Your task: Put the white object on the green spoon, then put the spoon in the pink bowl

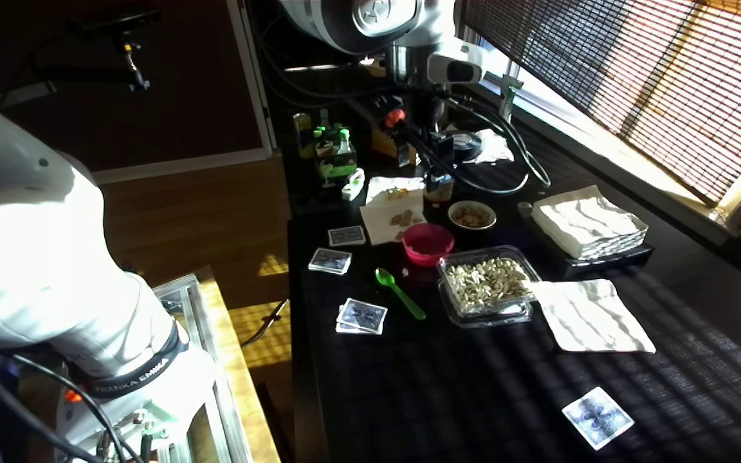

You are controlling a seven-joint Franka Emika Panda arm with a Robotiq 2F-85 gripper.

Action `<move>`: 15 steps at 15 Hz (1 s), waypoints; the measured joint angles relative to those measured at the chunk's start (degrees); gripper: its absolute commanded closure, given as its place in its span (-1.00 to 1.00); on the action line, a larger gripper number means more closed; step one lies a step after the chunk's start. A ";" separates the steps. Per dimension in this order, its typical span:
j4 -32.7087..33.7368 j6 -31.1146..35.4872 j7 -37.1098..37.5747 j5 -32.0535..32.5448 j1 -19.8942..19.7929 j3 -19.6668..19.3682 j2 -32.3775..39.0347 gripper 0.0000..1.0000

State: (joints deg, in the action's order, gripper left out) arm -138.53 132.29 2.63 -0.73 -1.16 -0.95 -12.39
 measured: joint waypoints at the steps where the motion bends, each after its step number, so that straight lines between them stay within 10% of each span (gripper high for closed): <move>1: 0.04 0.00 0.00 0.00 0.00 0.00 -0.04 -1.00; 15: 7.27 8.26 20.69 5.72 -1.25 -0.37 15.16 -1.00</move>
State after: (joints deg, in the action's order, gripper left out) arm -131.26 140.55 23.32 4.99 -2.41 -1.32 2.77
